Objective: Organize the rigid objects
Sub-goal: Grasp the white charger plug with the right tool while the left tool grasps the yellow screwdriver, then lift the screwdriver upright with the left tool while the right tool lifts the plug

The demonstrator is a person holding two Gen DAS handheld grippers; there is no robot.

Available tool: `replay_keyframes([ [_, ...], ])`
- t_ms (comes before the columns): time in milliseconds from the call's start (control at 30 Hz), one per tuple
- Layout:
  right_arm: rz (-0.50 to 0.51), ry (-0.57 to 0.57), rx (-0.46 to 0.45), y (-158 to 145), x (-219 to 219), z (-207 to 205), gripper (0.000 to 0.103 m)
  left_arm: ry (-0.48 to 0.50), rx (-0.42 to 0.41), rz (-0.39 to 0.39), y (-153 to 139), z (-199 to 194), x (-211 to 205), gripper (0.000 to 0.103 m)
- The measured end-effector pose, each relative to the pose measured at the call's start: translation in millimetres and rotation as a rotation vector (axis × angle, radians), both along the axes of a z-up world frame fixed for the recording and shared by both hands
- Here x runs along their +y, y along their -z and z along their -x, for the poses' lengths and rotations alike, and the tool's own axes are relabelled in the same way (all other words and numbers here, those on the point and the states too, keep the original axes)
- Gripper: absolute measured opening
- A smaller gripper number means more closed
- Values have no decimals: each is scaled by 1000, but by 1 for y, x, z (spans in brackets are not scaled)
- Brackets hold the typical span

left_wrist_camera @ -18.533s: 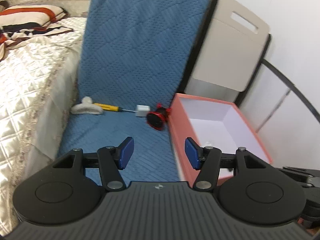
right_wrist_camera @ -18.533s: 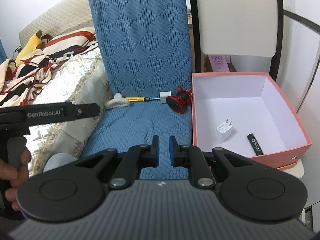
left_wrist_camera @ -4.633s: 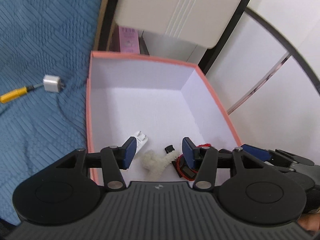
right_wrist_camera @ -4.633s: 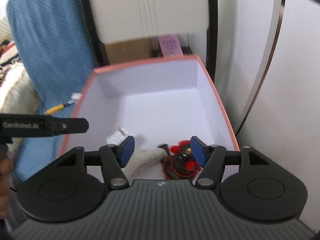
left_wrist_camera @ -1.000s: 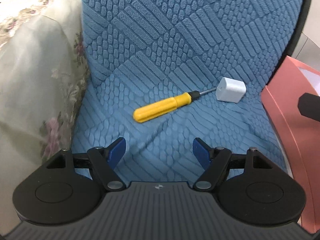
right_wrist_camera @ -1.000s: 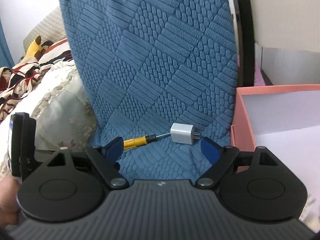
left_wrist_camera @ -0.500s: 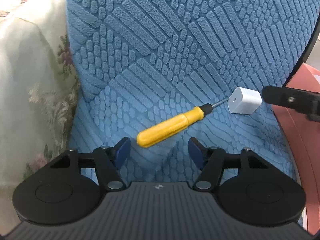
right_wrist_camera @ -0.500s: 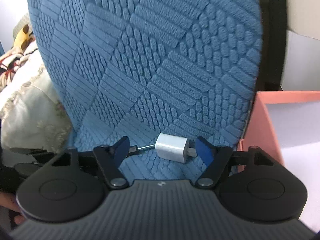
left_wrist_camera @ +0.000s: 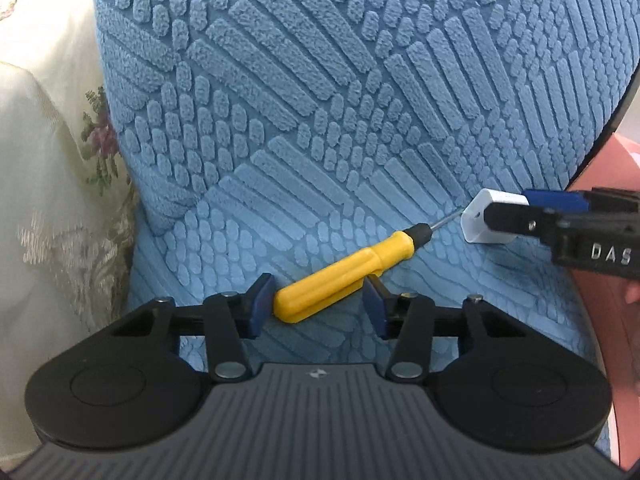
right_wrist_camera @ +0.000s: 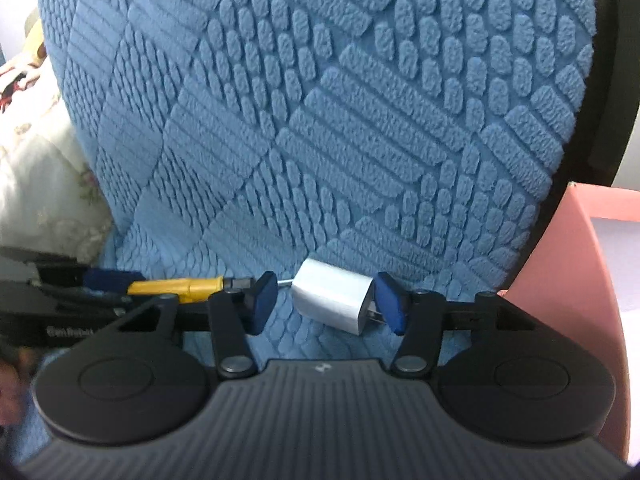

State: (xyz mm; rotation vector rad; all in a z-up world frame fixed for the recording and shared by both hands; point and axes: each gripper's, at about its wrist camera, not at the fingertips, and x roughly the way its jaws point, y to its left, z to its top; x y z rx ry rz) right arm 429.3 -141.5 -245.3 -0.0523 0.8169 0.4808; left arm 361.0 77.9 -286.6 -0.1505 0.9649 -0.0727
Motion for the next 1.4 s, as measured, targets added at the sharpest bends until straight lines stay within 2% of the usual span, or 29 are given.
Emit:
replay_keyframes([
  [167, -2, 12, 9, 1, -5, -2, 49, 32, 10, -6, -4, 6, 0, 46],
  [367, 17, 16, 19, -6, -11, 0, 48, 92, 25, -33, -6, 15, -12, 39],
  [633, 37, 11, 28, -21, -21, 20, 48, 110, 37, 15, -9, 32, -13, 30],
  [900, -28, 54, 97, -31, -31, 48, 48, 103, 24, 93, -19, 57, -12, 24],
  [1133, -19, 32, 110, -38, -38, 81, 48, 58, 6, 121, -32, 75, -18, 22],
  [1167, -15, 29, 108, -36, -35, 86, 43, 48, 4, 134, -29, 73, -21, 22],
  [1200, -8, 28, 107, -37, -36, 91, 33, 34, 4, 142, -30, 76, -21, 21],
  [1400, -14, 34, 112, -35, -42, 110, 32, -12, 26, 166, -20, 93, -31, 21],
])
